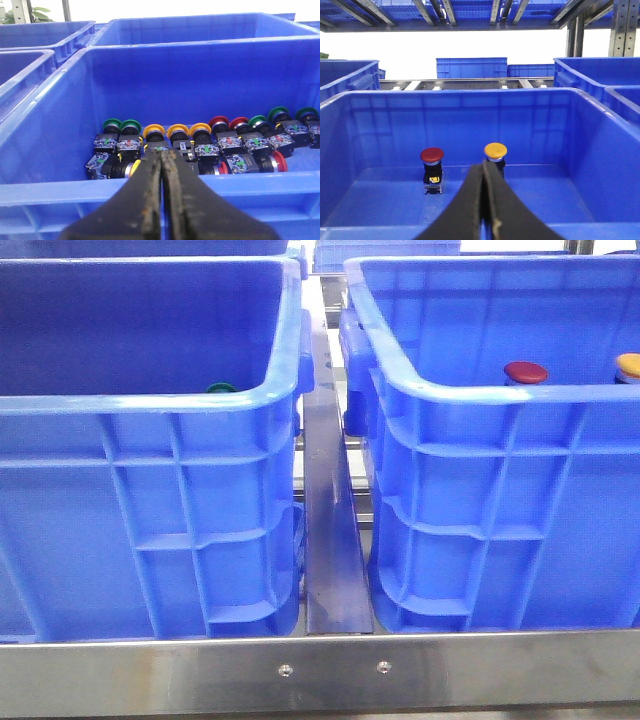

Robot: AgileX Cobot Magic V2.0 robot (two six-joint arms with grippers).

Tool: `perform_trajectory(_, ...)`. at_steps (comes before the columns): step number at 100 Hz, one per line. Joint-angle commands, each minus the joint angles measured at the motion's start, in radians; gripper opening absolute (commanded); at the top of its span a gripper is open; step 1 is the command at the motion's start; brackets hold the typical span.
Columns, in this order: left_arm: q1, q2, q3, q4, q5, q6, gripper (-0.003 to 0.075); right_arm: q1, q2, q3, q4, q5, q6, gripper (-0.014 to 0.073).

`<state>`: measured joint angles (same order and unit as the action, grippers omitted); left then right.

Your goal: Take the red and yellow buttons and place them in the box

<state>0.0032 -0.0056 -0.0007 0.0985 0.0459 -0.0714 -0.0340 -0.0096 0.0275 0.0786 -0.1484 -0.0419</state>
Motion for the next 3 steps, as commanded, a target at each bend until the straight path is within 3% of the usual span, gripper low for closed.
perform_trajectory(1, 0.000, -0.029, 0.019, -0.005, -0.078, -0.012, -0.0020, 0.000, -0.020, 0.005, -0.011, -0.086, 0.004, -0.0069)
perform_trajectory(3, 0.000, -0.029, 0.019, -0.005, -0.078, -0.012, -0.0020, 0.000, -0.020, 0.005, -0.011, -0.086, 0.004, -0.0069)
